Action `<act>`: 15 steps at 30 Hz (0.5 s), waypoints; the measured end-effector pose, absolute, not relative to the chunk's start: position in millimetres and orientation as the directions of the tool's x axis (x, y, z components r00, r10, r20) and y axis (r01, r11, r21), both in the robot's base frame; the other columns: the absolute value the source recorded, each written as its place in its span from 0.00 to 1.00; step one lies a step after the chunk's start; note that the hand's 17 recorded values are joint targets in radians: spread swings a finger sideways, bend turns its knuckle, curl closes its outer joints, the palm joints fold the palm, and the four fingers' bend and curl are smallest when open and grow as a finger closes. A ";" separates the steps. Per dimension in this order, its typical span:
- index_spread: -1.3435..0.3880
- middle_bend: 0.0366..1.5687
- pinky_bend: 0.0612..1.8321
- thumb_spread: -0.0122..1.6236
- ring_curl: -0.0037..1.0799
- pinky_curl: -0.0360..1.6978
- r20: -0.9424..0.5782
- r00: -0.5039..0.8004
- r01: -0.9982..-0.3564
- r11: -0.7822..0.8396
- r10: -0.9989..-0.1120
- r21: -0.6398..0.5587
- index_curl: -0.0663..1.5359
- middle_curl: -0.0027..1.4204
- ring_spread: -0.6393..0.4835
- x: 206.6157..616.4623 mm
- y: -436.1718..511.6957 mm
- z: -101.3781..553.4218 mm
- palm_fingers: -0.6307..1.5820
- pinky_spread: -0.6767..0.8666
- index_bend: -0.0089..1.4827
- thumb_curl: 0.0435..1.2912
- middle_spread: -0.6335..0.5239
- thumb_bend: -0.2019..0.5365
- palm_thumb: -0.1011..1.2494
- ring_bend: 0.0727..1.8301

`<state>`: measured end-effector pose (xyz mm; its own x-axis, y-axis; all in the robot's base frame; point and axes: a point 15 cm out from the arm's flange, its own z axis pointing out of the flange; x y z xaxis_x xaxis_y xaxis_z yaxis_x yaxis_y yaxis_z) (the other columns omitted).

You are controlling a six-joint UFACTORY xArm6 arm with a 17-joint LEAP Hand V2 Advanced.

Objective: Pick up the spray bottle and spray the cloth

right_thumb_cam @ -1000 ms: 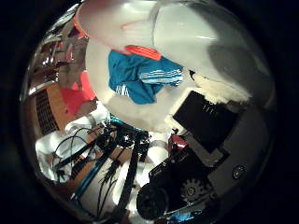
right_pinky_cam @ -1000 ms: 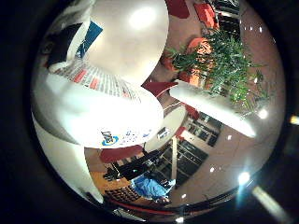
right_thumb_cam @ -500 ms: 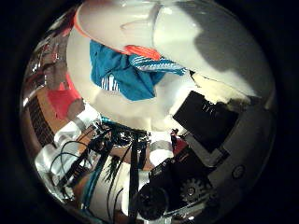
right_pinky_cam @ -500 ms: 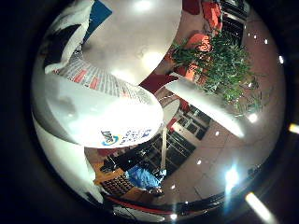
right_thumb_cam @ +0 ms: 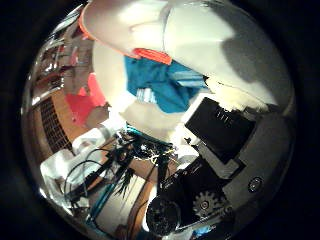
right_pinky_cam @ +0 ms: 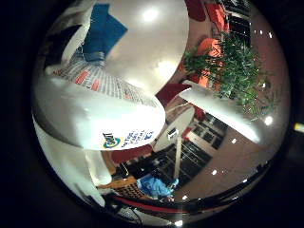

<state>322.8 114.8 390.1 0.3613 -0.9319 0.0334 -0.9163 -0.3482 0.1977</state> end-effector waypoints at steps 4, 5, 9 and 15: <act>0.66 0.90 0.54 0.50 0.76 0.84 -0.084 0.398 -0.911 -0.404 -0.913 0.075 0.53 0.48 0.37 323.1 159.0 424.7 0.80 0.31 0.79 0.65 0.46 0.25 0.83 0.72; 0.66 0.90 0.54 0.50 0.76 0.84 -0.120 0.407 -0.908 -0.415 -0.905 0.049 0.53 0.48 0.37 322.6 170.9 431.8 0.80 0.31 0.79 0.65 0.46 0.25 0.83 0.72; 0.66 0.90 0.54 0.50 0.76 0.85 -0.295 0.428 -0.901 -0.429 -0.854 -0.064 0.53 0.48 0.37 323.2 222.0 455.8 0.80 0.31 0.79 0.65 0.46 0.25 0.83 0.72; 0.66 0.90 0.54 0.48 0.76 0.85 -0.425 0.464 -0.886 -0.406 -0.777 -0.224 0.53 0.48 0.37 340.2 264.8 462.2 0.80 0.31 0.79 0.65 0.46 0.25 0.84 0.72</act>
<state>340.2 264.8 462.2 0.4640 -0.7774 -0.4248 -0.8859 -0.4063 -0.2241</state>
